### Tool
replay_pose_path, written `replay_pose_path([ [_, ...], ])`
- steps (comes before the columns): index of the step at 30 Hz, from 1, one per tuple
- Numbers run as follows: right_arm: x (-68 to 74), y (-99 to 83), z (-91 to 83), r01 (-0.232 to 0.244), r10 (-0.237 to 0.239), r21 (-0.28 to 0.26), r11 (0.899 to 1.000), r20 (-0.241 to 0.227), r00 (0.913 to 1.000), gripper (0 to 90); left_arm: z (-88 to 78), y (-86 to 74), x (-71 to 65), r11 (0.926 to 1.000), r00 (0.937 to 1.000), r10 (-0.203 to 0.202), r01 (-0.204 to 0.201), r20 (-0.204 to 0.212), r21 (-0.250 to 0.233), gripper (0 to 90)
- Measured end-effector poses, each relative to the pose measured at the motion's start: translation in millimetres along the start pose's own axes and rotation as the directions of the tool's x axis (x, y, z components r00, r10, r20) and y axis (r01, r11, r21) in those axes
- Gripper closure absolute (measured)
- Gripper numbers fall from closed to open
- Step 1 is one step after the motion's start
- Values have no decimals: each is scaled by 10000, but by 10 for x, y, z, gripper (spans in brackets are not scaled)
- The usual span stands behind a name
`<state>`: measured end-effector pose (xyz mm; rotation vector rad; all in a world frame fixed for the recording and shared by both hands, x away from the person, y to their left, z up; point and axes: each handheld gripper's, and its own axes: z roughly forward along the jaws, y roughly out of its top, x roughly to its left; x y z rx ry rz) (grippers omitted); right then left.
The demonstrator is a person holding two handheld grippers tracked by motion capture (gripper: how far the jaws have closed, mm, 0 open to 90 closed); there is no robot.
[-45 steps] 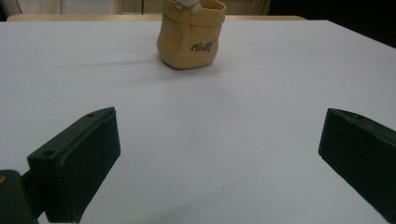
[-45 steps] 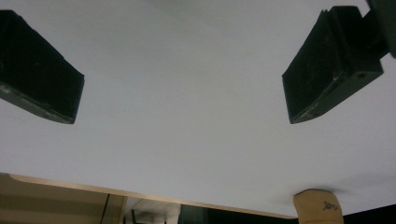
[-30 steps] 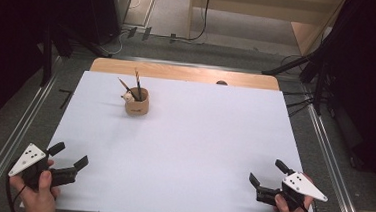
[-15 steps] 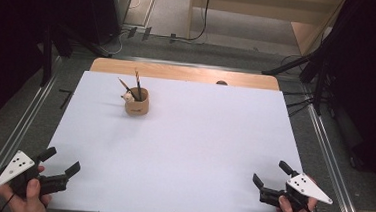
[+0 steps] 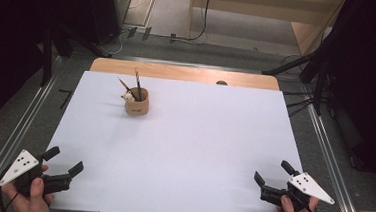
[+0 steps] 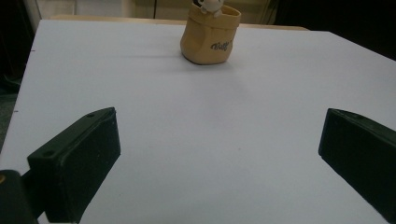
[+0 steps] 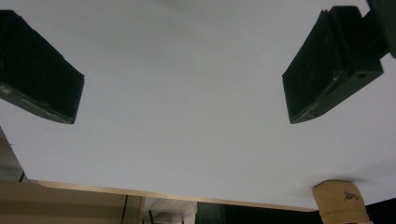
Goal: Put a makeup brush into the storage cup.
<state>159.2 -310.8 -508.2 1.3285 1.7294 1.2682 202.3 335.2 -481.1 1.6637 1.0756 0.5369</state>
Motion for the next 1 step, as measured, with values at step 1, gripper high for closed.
replay_pose_path([
  [1,-4,0,-2,9,-9,2,10000,44,10000,0,12,-2,0,10000,10000,-25,25,28,-16,0],
])
